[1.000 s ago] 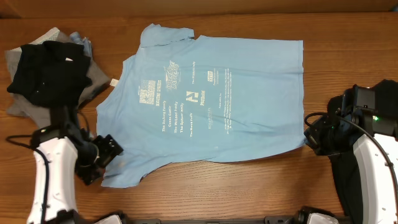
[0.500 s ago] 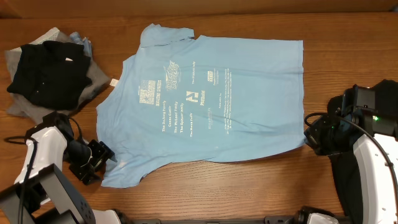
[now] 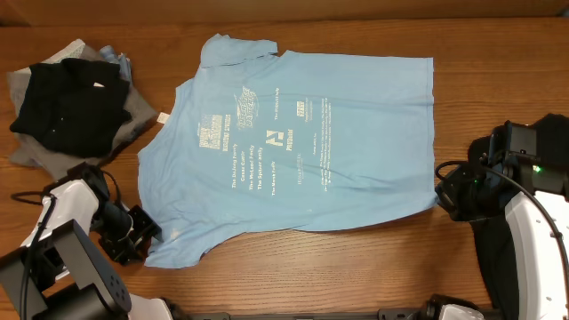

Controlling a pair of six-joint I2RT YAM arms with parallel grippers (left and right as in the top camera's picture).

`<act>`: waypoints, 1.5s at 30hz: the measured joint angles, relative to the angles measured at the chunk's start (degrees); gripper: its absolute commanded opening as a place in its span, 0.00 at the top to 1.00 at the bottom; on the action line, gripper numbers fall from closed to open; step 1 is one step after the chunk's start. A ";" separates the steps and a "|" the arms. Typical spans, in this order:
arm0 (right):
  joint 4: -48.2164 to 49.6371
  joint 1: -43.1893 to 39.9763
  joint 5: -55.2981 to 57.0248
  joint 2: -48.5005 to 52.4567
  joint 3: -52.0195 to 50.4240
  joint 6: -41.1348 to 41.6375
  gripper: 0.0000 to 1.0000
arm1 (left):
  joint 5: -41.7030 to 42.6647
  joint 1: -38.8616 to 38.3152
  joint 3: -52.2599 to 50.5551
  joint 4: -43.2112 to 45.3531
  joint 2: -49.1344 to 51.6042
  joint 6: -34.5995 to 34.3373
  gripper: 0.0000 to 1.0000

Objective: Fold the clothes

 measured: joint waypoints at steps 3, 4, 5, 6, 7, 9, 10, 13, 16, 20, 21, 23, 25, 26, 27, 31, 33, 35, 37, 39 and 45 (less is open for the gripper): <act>-0.04 -0.02 0.11 0.00 0.00 -0.02 0.95 | 0.04 -0.02 -1.53 0.20 1.40 0.52 0.55; 0.00 -0.02 0.15 0.00 0.00 -0.04 0.95 | 0.13 0.00 -1.68 0.15 1.55 0.66 0.59; 0.07 0.00 0.17 0.00 0.00 0.00 0.95 | 0.17 0.00 -1.70 0.11 1.57 0.63 0.66; 0.24 0.00 0.20 0.00 0.00 -0.02 0.95 | 0.24 0.00 -1.70 0.17 1.57 0.76 0.81; 0.39 0.00 0.20 0.00 0.00 -0.04 0.95 | 0.26 0.00 -1.70 0.15 1.57 0.81 0.89; 0.44 0.00 0.20 0.00 0.00 -0.04 0.95 | 1.01 0.00 -1.70 0.07 1.57 1.42 0.96; 0.46 0.00 0.20 0.00 0.00 -0.02 0.95 | 1.86 0.00 -1.68 -0.17 1.57 2.01 0.96; 0.63 -0.02 0.46 0.00 0.00 -0.02 0.95 | 7.41 0.00 -1.20 -2.58 1.60 3.69 0.96; 0.81 0.00 1.36 0.00 0.00 -0.04 0.95 | 14.78 0.00 0.76 -5.81 1.57 6.38 0.96; -0.52 -0.02 1.95 0.00 0.00 -0.07 0.95 | 21.33 0.00 4.96 -10.80 1.03 10.19 0.96; -1.11 0.00 2.05 0.00 0.00 -0.02 0.95 | 22.18 0.00 5.92 -11.85 0.44 10.73 0.96; -2.19 -0.02 2.16 0.00 0.00 -0.04 0.95 | 23.32 0.00 7.67 -13.33 -1.42 11.74 0.96; -3.58 0.00 2.16 0.00 0.00 -0.04 0.96 | 23.85 0.00 9.27 -14.03 -3.93 12.04 0.96; -4.33 0.00 2.14 0.00 0.00 -0.09 0.96 | 23.76 0.00 9.92 -14.14 -5.31 12.02 0.96; -5.07 0.00 2.14 -0.02 0.00 -0.09 0.96 | 23.34 0.00 10.64 -14.25 -6.86 11.96 0.96; -7.37 0.00 2.10 -1.77 0.00 0.07 0.96 | 19.34 0.00 12.20 -15.23 -12.07 11.19 0.96; -8.17 -0.02 2.12 -3.87 0.00 0.66 0.96 | 17.42 0.00 12.35 -15.65 -14.29 10.58 0.96; -9.44 0.00 2.10 -6.62 0.00 1.40 0.96 | 15.02 0.00 12.63 -16.41 -16.83 9.66 0.96; -11.19 0.00 2.12 -9.77 0.00 2.38 0.96 | 13.33 0.07 13.11 -17.59 -18.71 9.09 0.96; -12.48 0.00 2.14 -12.15 0.00 3.04 0.96 | 11.63 0.20 13.81 -18.95 -20.44 8.61 0.96; -13.66 0.00 2.14 -15.91 0.00 4.26 0.96 | 7.87 0.22 16.28 -21.68 -23.04 8.31 0.96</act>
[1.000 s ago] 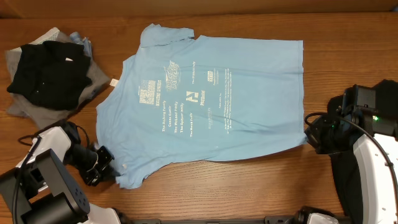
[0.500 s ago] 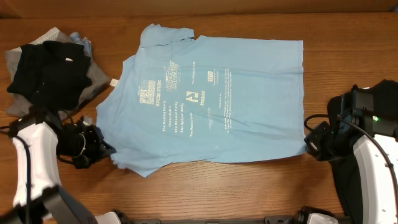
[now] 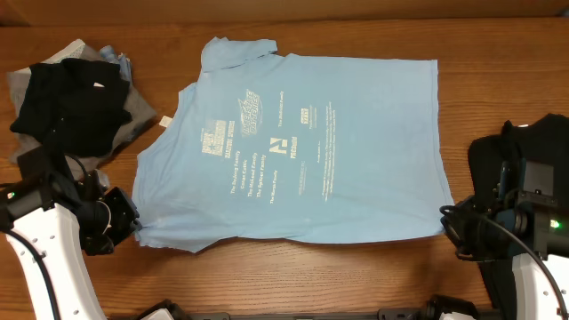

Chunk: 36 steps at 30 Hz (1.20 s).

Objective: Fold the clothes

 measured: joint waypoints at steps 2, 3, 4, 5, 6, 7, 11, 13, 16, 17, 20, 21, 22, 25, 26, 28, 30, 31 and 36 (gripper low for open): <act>1.57 0.00 0.00 0.17 0.00 0.07 0.96 | -0.35 0.00 0.44 0.26 -0.11 -0.17 0.96; 2.71 -0.02 0.00 0.50 0.00 0.11 0.96 | -0.39 0.00 0.50 0.68 -0.11 -0.39 0.96; 3.65 0.00 -0.02 0.87 0.00 0.13 0.96 | -0.39 0.00 0.50 1.14 -0.11 -0.44 0.96; 4.83 0.00 -0.02 1.51 0.00 0.24 0.96 | -0.37 0.00 0.50 1.99 -0.11 -0.61 0.96; 6.23 0.00 0.00 2.40 0.00 0.22 0.96 | -0.26 0.00 0.50 3.39 -0.11 -0.90 0.96; 7.78 0.00 0.02 3.72 0.00 0.24 0.96 | -0.07 0.00 0.50 4.87 -0.11 -1.09 0.96; 11.52 0.00 -0.02 10.64 0.00 0.11 0.96 | 2.05 -0.04 0.55 11.85 -0.11 -1.49 0.96; 12.68 0.00 -0.22 14.16 0.00 -0.07 0.96 | 3.52 -0.52 0.55 15.89 -0.11 -1.53 0.96; 15.63 0.00 -1.40 19.47 0.00 -1.18 0.96 | 4.92 -2.51 0.57 20.20 -0.11 -1.70 0.96; 16.90 0.00 -1.86 20.72 0.00 -1.73 0.96 | 5.05 -3.58 0.57 21.44 -0.11 -1.70 0.96; 21.46 0.00 -2.84 23.08 0.00 -3.69 0.96 | 4.98 -7.32 0.59 24.06 -0.07 -1.73 0.96; 22.40 0.00 -3.06 23.45 0.00 -4.02 0.96 | 4.70 -8.61 0.61 24.90 0.04 -1.73 0.96; 23.43 0.00 -3.26 23.76 0.00 -4.39 0.96 | 4.28 -10.01 0.63 25.83 0.28 -1.73 0.96; 26.32 0.00 -3.56 24.13 0.00 -5.05 0.96 | 2.54 -13.16 0.72 27.74 1.70 -1.75 0.96; 27.30 0.00 -3.67 24.17 0.00 -5.18 0.96 | 1.88 -13.88 0.74 28.04 2.40 -1.75 0.96; 29.07 0.00 -3.69 24.20 0.00 -5.44 0.96 | 0.68 -14.88 0.74 28.63 3.98 -1.77 0.96; 30.75 0.00 -3.72 24.20 0.00 -5.60 0.96 | -0.24 -15.10 0.74 29.24 5.57 -1.90 0.96; 31.63 0.00 -3.72 24.22 0.00 -5.64 0.96 | -0.48 -15.10 0.74 29.66 6.14 -1.92 0.96; 34.77 0.00 -3.69 25.22 0.00 -5.68 0.96 | -1.70 -15.10 0.74 32.54 8.68 -1.97 0.96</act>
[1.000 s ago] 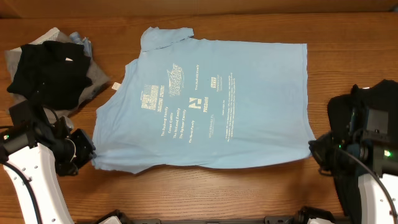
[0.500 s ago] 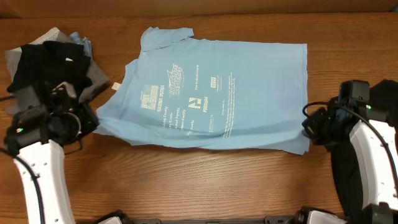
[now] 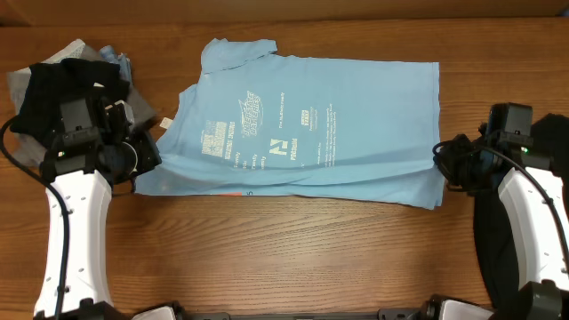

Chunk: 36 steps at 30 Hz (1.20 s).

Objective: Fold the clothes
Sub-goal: 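Fold the shirt's bottom half upward toward the collar with both grippers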

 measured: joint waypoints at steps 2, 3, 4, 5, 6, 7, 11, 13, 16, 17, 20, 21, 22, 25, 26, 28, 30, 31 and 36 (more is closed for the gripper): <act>2.25 0.00 -0.48 1.42 0.00 -0.09 0.96 | -0.15 0.00 0.00 0.96 0.76 -0.11 0.96; 3.52 0.00 -1.01 2.27 0.00 -0.31 0.96 | -0.22 0.00 0.00 1.18 1.03 -0.17 0.96; 4.68 0.00 -1.68 3.15 0.00 -0.57 0.96 | -0.24 0.00 0.00 1.42 1.36 -0.20 0.96; 5.53 0.00 -2.36 4.07 0.00 -0.79 0.96 | -0.28 -0.02 0.00 1.60 1.70 -0.22 0.96; 6.32 0.00 -2.97 4.92 0.00 -0.94 0.96 | -0.42 -0.04 0.00 1.77 2.10 -0.39 0.96; 7.13 0.04 -3.54 5.84 0.00 -1.09 0.96 | -0.44 -0.04 0.00 1.90 2.47 -0.44 0.96; 10.71 0.11 -4.92 7.56 0.00 -1.60 0.96 | -0.46 -0.07 0.00 2.49 3.74 -0.61 0.96; 12.85 0.11 -5.33 7.85 0.00 -1.79 0.96 | -0.46 -0.07 0.00 2.86 4.31 -0.66 0.96; 15.80 0.11 -5.79 7.85 0.00 -1.84 0.96 | -0.46 -0.07 0.00 4.13 4.81 -1.01 0.96; 16.41 0.11 -5.86 7.85 0.00 -1.88 0.96 | -0.46 -0.07 0.00 5.03 4.87 -1.27 0.96; 17.44 0.11 -5.97 7.85 0.00 -1.86 0.95 | -0.17 -0.07 0.00 7.74 4.90 -2.32 0.95; 17.62 0.11 -5.97 7.85 0.00 -1.86 0.90 | 0.13 -0.07 0.00 8.48 4.90 -2.43 0.93; 17.70 0.11 -5.97 7.85 0.00 -1.70 0.81 | 0.33 -0.07 0.00 9.11 4.90 -2.54 0.91; 17.92 0.11 -5.95 7.85 0.00 -1.90 0.68 | 0.85 -0.15 0.00 9.97 4.90 -2.82 0.73; 17.92 0.11 -5.90 7.85 0.00 -1.95 0.64 | 0.94 -0.28 0.00 10.01 4.90 -3.06 0.58; 17.88 0.11 -5.81 7.85 0.00 -1.75 0.57 | 1.16 -0.42 0.00 10.03 4.92 -3.52 0.37; 17.79 0.11 -5.77 7.85 0.00 -1.99 0.54 | 1.36 -0.42 0.00 9.90 5.05 -3.67 0.29; 17.70 0.11 -5.77 7.85 0.00 -1.92 0.53 | 1.36 -0.42 0.00 9.68 5.14 -3.80 0.28; 15.28 0.11 -5.77 7.85 0.00 -2.14 0.51 | 1.77 -0.42 0.04 5.07 5.25 -3.48 0.29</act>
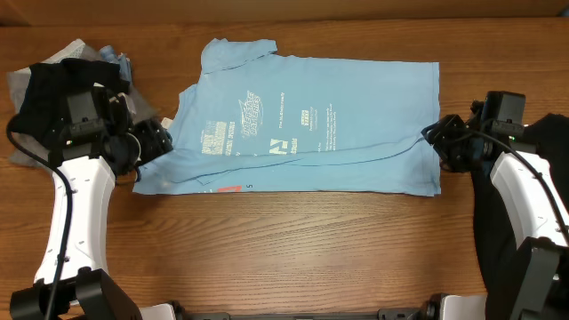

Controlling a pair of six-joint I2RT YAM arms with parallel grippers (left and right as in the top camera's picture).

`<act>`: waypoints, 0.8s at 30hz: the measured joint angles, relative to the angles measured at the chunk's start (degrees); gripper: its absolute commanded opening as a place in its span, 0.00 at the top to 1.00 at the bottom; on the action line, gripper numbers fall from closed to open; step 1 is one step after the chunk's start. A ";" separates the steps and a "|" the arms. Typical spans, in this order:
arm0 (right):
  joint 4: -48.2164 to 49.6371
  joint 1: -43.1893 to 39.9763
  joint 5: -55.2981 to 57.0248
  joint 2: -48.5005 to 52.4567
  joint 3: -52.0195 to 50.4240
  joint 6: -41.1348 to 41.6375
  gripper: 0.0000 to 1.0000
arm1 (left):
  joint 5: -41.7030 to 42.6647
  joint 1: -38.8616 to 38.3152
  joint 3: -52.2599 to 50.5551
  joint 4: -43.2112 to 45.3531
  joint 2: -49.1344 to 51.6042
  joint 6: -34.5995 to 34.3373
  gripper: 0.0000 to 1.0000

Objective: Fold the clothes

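Observation:
A light blue T-shirt (302,124) with pale print lies spread across the middle of the wooden table, its near edge folded up over its lower part. At the shirt's left end, my left gripper (160,140) is shut on the folded edge. My right gripper (433,140) pinches the folded edge at the shirt's right end. One sleeve (236,51) lies flat at the far left of the shirt.
A pile of dark and grey clothes (67,93) sits at the far left corner, just behind my left arm. Black cloth (538,178) lies at the right edge under my right arm. Bare wood (284,249) stretches along the table's front.
Both grippers have moved farther from the front edge with the shirt's hem in them. The folded flap now reaches higher over the print, and the fold line lies flatter.
At first the shirt lay fully spread, with my grippers at its two near corners. They then held those corners near the front edge. By 1.2 s ago the near edge was folded over the lower part, and now lies further up.

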 measured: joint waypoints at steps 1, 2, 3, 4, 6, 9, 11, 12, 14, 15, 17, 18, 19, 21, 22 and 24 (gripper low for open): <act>-0.48 0.00 -0.02 0.00 0.00 -0.13 0.51 | 0.15 0.00 0.02 -1.97 0.00 0.22 0.30; -1.38 0.00 -0.02 0.00 0.00 -0.66 0.51 | 0.26 0.00 0.04 -3.89 0.00 0.57 0.32; -1.57 0.00 -0.02 0.00 0.00 -0.83 0.51 | 0.31 0.00 0.04 -5.33 0.00 0.90 0.33; -2.10 0.00 -0.02 0.00 0.00 -1.25 0.51 | 0.42 0.00 0.02 -6.51 0.02 1.22 0.35; -2.75 0.00 0.02 0.00 0.00 -1.66 0.50 | 0.44 0.00 -0.35 -7.61 0.02 1.49 0.37; -2.99 0.00 0.00 0.00 0.00 -2.08 0.50 | 0.42 0.00 -2.64 -4.63 0.02 2.38 0.38; -2.99 0.00 0.00 0.00 0.00 -2.34 0.50 | 0.44 0.00 -5.46 -1.66 0.02 2.54 0.37; -3.02 0.00 0.00 0.00 0.00 -2.45 0.50 | 0.42 0.00 -6.84 -0.35 0.02 2.54 0.36; -3.23 0.00 0.00 0.00 0.00 -2.54 0.50 | 0.42 0.00 -9.35 2.47 0.09 2.54 0.36; -3.63 0.00 0.02 0.00 0.00 -2.64 0.50 | 0.42 0.00 -10.51 3.82 0.11 2.54 0.35; -4.44 0.00 0.00 0.00 0.00 -2.71 0.50 | 0.42 0.00 -12.35 6.19 0.13 2.54 0.35; -4.66 0.00 0.02 0.00 0.00 -2.71 0.50 | 0.44 0.00 -13.18 7.26 0.13 2.54 0.34; -4.79 0.00 0.00 0.00 0.00 -2.73 0.50 | 0.42 0.00 -13.92 8.20 0.13 2.54 0.34; -5.05 0.00 0.00 0.00 0.00 -2.71 0.49 | 0.44 0.00 -15.52 10.43 0.13 2.54 0.33; -5.09 0.00 -0.02 0.00 0.00 -2.71 0.50 | 0.42 0.00 -16.35 11.87 0.13 2.54 0.33; -5.14 0.00 0.00 0.00 0.00 -2.73 0.49 | 0.44 0.00 -17.38 13.88 0.13 2.51 0.35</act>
